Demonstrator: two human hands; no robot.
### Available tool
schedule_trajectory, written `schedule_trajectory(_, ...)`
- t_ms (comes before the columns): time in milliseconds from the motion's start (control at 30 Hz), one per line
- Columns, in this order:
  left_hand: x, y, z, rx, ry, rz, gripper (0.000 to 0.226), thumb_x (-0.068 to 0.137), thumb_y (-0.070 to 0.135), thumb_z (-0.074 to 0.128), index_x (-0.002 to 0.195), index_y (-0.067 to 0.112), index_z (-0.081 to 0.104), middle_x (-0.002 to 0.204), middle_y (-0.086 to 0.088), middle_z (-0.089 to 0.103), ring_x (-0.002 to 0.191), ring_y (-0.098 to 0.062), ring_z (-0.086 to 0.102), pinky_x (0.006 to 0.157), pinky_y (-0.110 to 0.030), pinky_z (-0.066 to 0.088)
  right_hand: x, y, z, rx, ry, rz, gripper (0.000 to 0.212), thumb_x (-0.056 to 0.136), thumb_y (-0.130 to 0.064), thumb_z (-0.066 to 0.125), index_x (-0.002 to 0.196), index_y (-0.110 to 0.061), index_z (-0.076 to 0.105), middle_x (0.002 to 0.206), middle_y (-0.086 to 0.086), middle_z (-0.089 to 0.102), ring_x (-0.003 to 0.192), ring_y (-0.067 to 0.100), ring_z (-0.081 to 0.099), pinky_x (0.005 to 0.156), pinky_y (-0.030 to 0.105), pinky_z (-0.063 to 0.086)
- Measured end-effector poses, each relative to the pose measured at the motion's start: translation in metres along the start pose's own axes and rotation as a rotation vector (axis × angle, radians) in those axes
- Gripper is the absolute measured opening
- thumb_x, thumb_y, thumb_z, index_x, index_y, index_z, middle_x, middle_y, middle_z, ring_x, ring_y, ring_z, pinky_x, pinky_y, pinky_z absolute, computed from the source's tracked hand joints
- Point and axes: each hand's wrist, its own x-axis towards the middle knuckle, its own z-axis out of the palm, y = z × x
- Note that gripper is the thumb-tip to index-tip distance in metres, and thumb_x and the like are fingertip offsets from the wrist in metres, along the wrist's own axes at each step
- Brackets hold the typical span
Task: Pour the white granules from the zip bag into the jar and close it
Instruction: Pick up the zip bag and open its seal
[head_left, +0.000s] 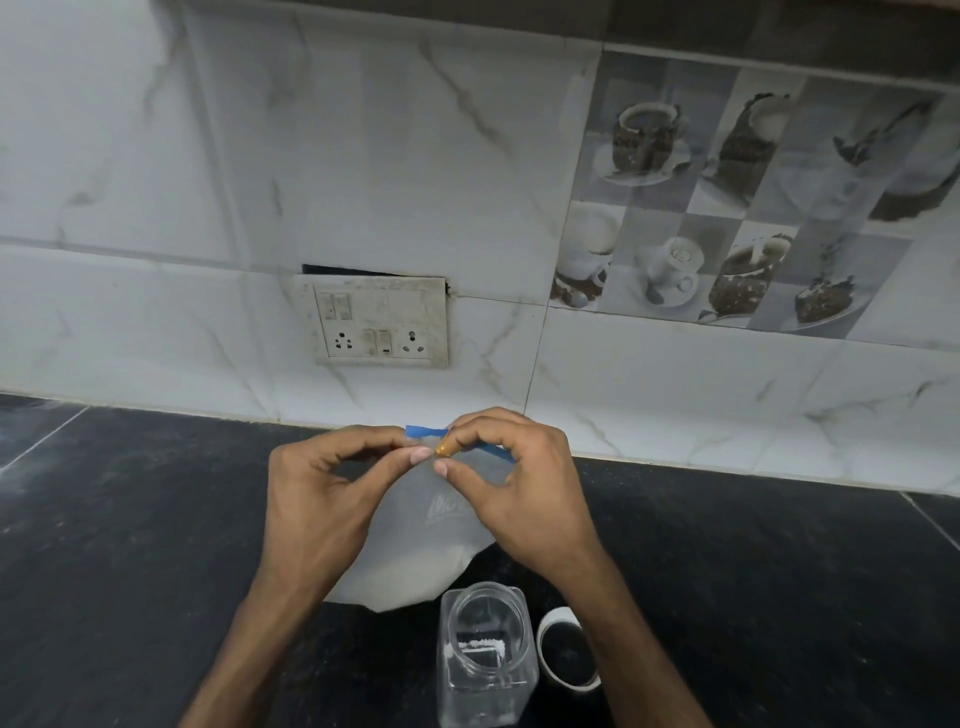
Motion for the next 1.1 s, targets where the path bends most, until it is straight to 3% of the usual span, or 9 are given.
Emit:
schedule_trajectory(67, -0.001, 0.005, 0.001, 0.040, -0.016, 0.047, 0.021, 0.070, 0.031, 0.078, 0.090, 0.032, 0.074, 0.083, 0.034, 0.074, 0.076, 0.007, 0.072, 0.073, -0.006, 0.053, -0.001, -0.001, -0.001, 0.031, 0.003, 0.010, 0.007, 0.081, -0.013, 0.081, 0.085, -0.016, 0.077, 0.087, -0.007, 0.073, 0.086, 0.008, 0.067, 0.083, 0.021, 0.054)
schedule_trajectory(167, 0.000, 0.011, -0.002, 0.092, -0.095, 0.144, 0.034, 0.077, 0.018, 0.079, 0.109, 0.021, 0.068, 0.090, 0.027, 0.075, 0.084, 0.006, 0.071, 0.081, -0.007, 0.053, -0.003, -0.001, -0.003, 0.068, 0.016, -0.006, 0.005, 0.081, -0.012, 0.080, 0.085, -0.015, 0.078, 0.085, -0.006, 0.073, 0.084, 0.008, 0.068, 0.080, 0.014, 0.052)
schedule_trajectory(233, 0.003, 0.013, -0.006, 0.234, -0.172, 0.289, 0.028, 0.082, 0.013, 0.080, 0.109, 0.017, 0.072, 0.092, 0.026, 0.072, 0.089, 0.007, 0.068, 0.082, -0.006, 0.051, -0.004, -0.002, -0.004, 0.080, 0.015, -0.017, 0.005, 0.082, -0.011, 0.080, 0.086, -0.014, 0.079, 0.086, -0.006, 0.074, 0.085, 0.008, 0.068, 0.081, 0.014, 0.051)
schedule_trajectory(300, 0.007, 0.014, -0.008, 0.336, -0.212, 0.384, 0.022, 0.081, 0.009, 0.073, 0.102, 0.011, 0.079, 0.094, 0.008, 0.073, 0.087, 0.000, 0.067, 0.080, -0.010, 0.051, -0.004, -0.001, -0.005, 0.099, 0.023, -0.024, 0.004, 0.082, -0.010, 0.079, 0.085, -0.013, 0.079, 0.086, -0.005, 0.074, 0.086, 0.007, 0.069, 0.082, 0.015, 0.051)
schedule_trajectory(467, 0.012, 0.016, -0.010, 0.399, -0.184, 0.406, 0.015, 0.079, 0.007, 0.073, 0.091, 0.005, 0.081, 0.087, -0.005, 0.075, 0.083, -0.005, 0.065, 0.080, -0.011, 0.051, -0.005, 0.004, -0.007, 0.078, 0.033, -0.040, 0.002, 0.084, -0.013, 0.078, 0.085, -0.013, 0.079, 0.087, -0.006, 0.075, 0.087, 0.005, 0.069, 0.083, 0.014, 0.051)
schedule_trajectory(633, 0.017, 0.022, -0.015, 0.408, -0.059, 0.414, 0.012, 0.081, 0.007, 0.072, 0.089, 0.002, 0.080, 0.087, 0.003, 0.069, 0.084, -0.003, 0.062, 0.086, -0.004, 0.046, -0.009, 0.022, -0.012, -0.012, 0.041, -0.022, 0.006, 0.086, -0.020, 0.077, 0.089, -0.015, 0.079, 0.093, -0.008, 0.073, 0.092, 0.004, 0.068, 0.087, 0.017, 0.051)
schedule_trajectory(867, 0.020, 0.022, -0.029, 0.431, -0.013, 0.388, 0.008, 0.081, 0.002, 0.076, 0.089, 0.000, 0.079, 0.084, -0.001, 0.069, 0.084, 0.004, 0.061, 0.086, -0.001, 0.043, -0.018, 0.048, -0.032, -0.132, 0.044, 0.033, 0.025, 0.084, -0.048, 0.070, 0.082, -0.024, 0.078, 0.086, -0.018, 0.070, 0.090, 0.001, 0.067, 0.082, 0.014, 0.049)
schedule_trajectory(1000, 0.022, 0.018, -0.038, 0.445, -0.023, 0.376, 0.008, 0.082, 0.004, 0.077, 0.089, 0.001, 0.079, 0.083, 0.000, 0.069, 0.090, 0.017, 0.059, 0.086, -0.002, 0.044, -0.018, 0.057, -0.043, -0.132, -0.010, 0.020, 0.007, 0.083, -0.031, 0.079, 0.087, -0.025, 0.078, 0.090, -0.017, 0.075, 0.092, -0.001, 0.069, 0.086, 0.012, 0.049)
schedule_trajectory(1100, 0.026, 0.015, -0.045, 0.424, 0.013, 0.337, 0.010, 0.082, 0.006, 0.072, 0.088, 0.001, 0.079, 0.083, -0.003, 0.070, 0.087, 0.018, 0.060, 0.083, -0.003, 0.045, -0.006, 0.048, -0.042, 0.005, 0.008, 0.049, 0.005, 0.082, -0.015, 0.081, 0.085, -0.018, 0.078, 0.091, -0.008, 0.077, 0.093, 0.001, 0.071, 0.084, 0.016, 0.052)
